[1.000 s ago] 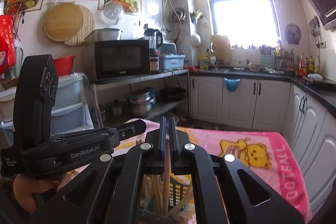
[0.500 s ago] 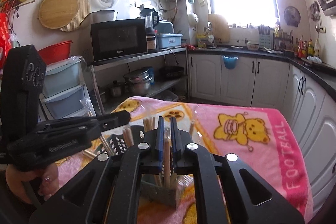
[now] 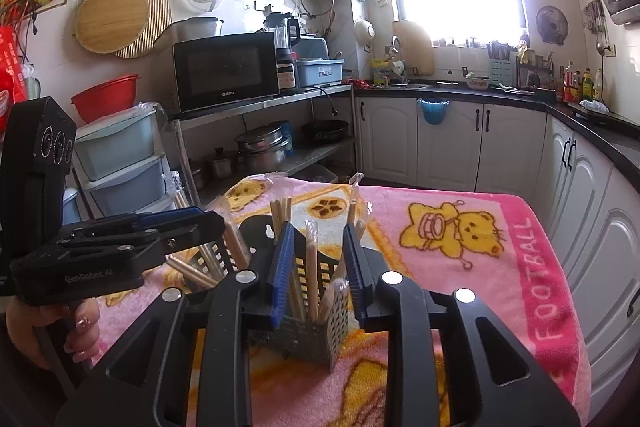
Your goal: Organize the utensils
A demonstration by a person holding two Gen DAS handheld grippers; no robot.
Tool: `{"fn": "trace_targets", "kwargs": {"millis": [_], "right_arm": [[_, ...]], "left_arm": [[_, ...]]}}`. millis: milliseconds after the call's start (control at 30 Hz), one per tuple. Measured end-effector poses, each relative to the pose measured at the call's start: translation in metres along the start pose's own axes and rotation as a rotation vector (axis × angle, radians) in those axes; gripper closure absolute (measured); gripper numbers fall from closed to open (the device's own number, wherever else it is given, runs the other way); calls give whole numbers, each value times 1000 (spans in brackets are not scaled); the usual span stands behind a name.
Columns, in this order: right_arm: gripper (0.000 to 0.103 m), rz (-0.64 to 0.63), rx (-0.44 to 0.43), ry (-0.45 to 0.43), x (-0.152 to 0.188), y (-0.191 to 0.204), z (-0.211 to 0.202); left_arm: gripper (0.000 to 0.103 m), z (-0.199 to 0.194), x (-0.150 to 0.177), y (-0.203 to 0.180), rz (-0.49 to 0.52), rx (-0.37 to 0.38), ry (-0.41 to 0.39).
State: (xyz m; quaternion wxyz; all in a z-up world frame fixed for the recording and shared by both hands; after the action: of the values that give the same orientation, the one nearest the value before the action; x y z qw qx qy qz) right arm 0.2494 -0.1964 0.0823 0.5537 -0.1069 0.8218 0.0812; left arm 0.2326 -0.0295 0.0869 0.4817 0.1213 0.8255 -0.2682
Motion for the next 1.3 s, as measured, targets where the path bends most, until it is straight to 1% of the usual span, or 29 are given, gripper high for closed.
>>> {"fn": "trace_targets", "kwargs": {"millis": [33,100,133,200,233,300,333,367,400,600,667,933,1100,1300], "right_arm": [[74,-1,1,0,2,0,-3],[72,-2,2,-3,3,-1,-7],[70,-4,2,-3,5,-2,-9],[64,-10,4,-3,8,-1,-13],[60,-15,6,-3,10,-1,-16],[57,-22,8,-2,13,0,-20],[53,-26,7,1,15,1,-22],[50,-29,7,2,17,2,-24],[49,-32,10,1,19,2,-25],[37,-35,19,13,33,3,-33],[31,-34,28,19,37,3,-35],[23,-40,51,28,53,5,-40],[22,-43,51,38,65,7,-40],[18,-40,46,52,80,9,-38]], "left_arm": [[57,-3,1,-1,1,0,-3],[49,-9,4,-3,6,-1,-8],[48,-13,5,-4,10,-5,-13],[41,-17,8,-8,18,-8,-16],[39,-20,11,-9,24,-15,-17],[32,-24,15,-12,30,-26,-16],[31,-25,18,-14,33,-28,-13],[27,-26,20,-15,34,-30,-9],[24,-27,23,-16,36,-32,-5],[13,-29,37,-15,27,-49,14],[11,-29,42,-14,16,-55,21],[11,-31,61,-7,-19,-83,33],[11,-33,74,3,-62,-101,30],[11,-38,89,10,-81,-141,6]]}}
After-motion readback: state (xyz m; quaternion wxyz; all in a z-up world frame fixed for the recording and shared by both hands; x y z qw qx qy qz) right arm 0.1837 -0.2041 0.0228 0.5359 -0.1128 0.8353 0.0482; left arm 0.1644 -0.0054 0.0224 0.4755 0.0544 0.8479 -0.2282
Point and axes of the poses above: each gripper's, at about its wrist camera, not at the fingertips, and z roughly the way its jaws point, y to its left, x to its underside, the point moved 2 cm from there along z, roughly the way its jaws point, and after that the axes turned 13 degrees about x, right-handed, at the moved point
